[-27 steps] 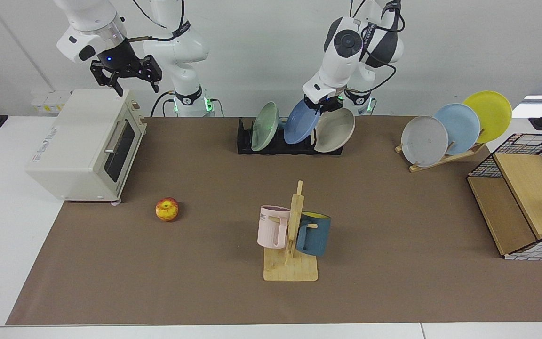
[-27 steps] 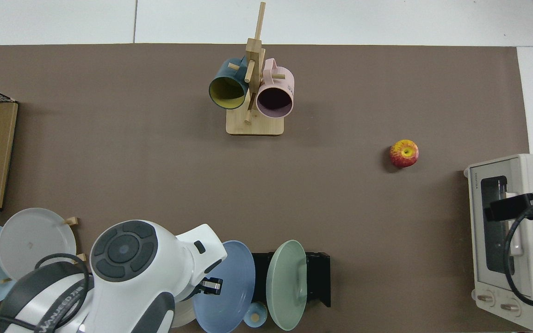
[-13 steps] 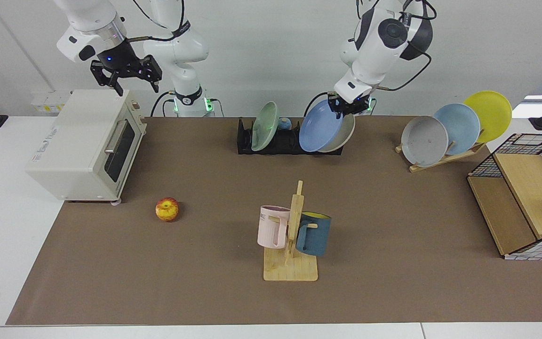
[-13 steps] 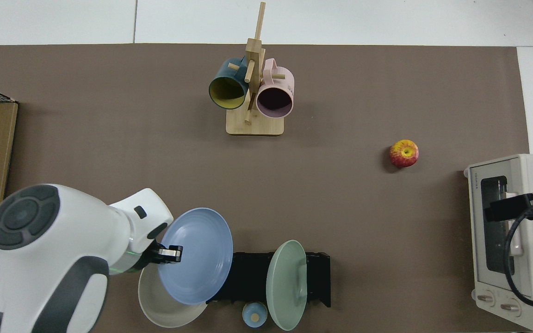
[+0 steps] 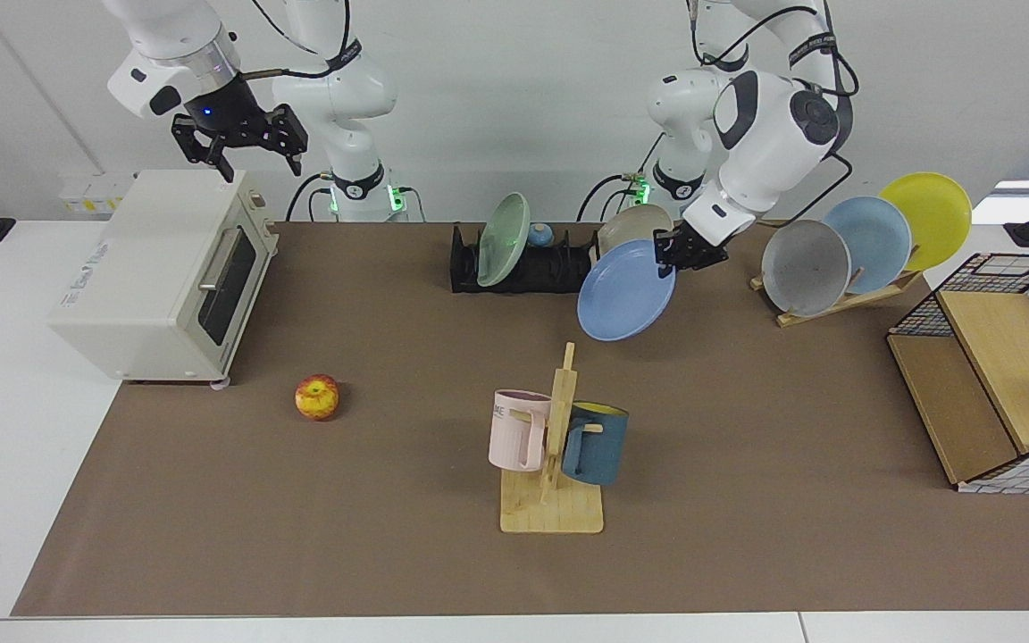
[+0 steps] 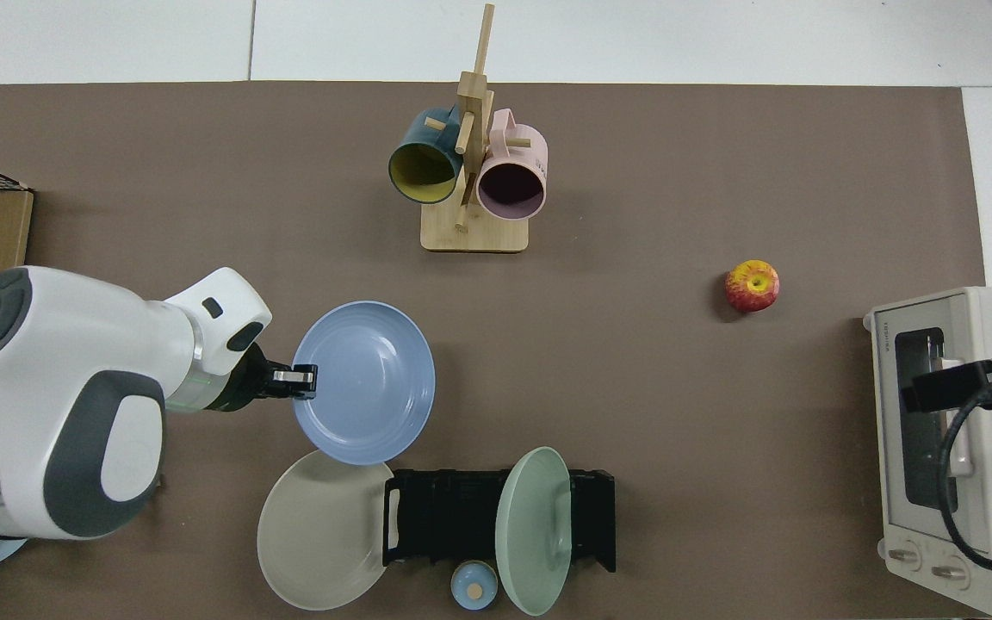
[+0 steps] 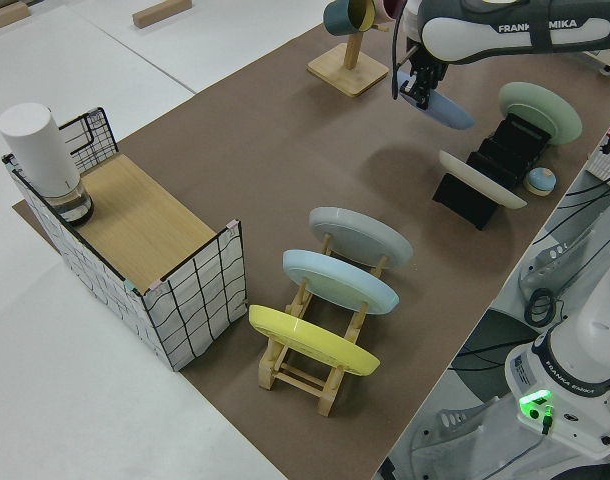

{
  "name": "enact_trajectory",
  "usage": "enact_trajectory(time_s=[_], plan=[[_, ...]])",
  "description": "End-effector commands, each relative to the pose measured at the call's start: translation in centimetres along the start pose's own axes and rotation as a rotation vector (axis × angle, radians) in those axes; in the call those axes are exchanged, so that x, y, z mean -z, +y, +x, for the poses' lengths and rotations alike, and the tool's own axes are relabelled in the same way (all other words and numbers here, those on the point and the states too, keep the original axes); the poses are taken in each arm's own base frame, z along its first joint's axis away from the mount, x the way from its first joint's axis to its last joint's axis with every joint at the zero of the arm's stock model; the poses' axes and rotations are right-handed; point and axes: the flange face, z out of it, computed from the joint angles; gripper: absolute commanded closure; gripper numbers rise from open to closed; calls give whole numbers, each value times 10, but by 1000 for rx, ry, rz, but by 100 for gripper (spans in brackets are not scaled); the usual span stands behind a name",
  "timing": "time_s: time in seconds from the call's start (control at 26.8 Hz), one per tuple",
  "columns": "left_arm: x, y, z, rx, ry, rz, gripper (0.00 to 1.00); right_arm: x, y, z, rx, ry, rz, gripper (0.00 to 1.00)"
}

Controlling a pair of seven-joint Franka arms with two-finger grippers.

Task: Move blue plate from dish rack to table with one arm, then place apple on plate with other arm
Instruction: 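Lift the blue plate out of the rack with the left gripper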

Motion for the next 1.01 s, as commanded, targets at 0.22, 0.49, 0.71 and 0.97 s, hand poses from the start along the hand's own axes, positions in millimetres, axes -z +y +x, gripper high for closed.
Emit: enact_trajectory(time_s=[0.22,0.49,0.71,0.97], plan=[[-66,41,78,-37,53,-161,100,1,9,-2,2,11,3,0],[-94,64,94,7,100,-260,100,3,22,13,-13,114,-12,0],[-111,71,88,45,84,-299,100,-21,38,21,-29,116,-11,0],[-156,88,75,123,103,-359,100,-90,35,46,52,152,-23,0]])
